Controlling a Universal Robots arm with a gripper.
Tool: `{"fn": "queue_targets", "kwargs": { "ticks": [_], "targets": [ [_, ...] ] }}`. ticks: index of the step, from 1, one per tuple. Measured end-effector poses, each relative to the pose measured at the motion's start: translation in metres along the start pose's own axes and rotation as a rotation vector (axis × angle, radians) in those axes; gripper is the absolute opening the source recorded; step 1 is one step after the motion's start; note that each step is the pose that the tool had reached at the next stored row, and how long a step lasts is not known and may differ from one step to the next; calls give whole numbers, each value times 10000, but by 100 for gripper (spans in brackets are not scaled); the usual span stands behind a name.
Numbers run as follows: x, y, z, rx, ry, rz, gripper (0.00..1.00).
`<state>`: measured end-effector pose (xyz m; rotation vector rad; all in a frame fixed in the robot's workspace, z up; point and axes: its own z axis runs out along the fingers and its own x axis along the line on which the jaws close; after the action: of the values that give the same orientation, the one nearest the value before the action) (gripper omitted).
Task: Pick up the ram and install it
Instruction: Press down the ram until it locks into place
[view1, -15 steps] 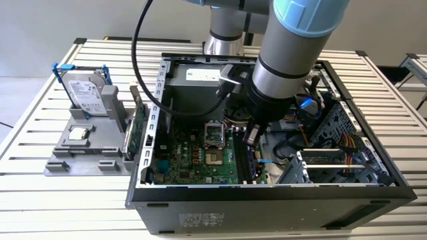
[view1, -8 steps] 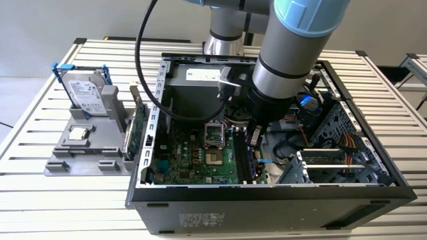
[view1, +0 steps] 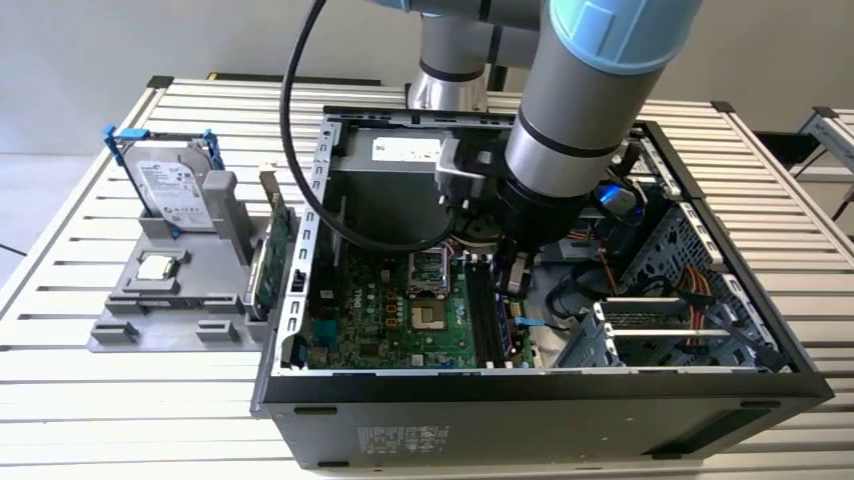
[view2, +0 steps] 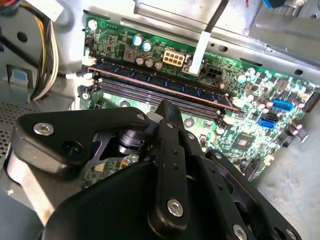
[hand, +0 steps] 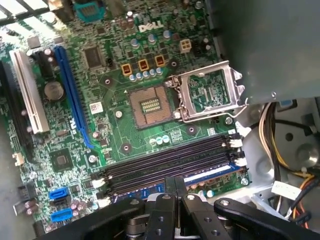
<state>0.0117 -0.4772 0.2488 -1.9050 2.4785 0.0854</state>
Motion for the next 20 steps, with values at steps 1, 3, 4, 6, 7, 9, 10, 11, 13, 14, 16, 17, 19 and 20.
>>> {"fn": "queue_targets", "kwargs": {
  "ticks": [1, 3, 4, 6, 7, 9, 10, 11, 13, 14, 16, 17, 19, 20],
  "targets": [
    [0, 0, 0, -7, 0, -138, 0],
    [-1, 0, 0, -23, -2, -434, 0],
    [-1, -1, 1, -31, -3, -577, 0],
    [0, -1, 0, -44, 1, -860, 0],
    [0, -1, 0, -48, 4, -995, 0],
    [0, -1, -1, -57, 9, -1263, 0],
    [0, -1, -1, -62, 10, -1396, 0],
    [0, -1, 0, -66, 11, -1513, 0],
    [0, -1, 0, -74, 17, -1777, 0],
    [0, -1, 0, -78, 20, -1901, 0],
    [0, -1, 0, -86, 24, -2126, 0],
    [0, -1, 0, -87, 25, -2146, 0],
    [0, -1, 0, -89, 25, -2150, 0],
    [-1, -4, 0, -89, 25, -2152, 0]
  ]
}}
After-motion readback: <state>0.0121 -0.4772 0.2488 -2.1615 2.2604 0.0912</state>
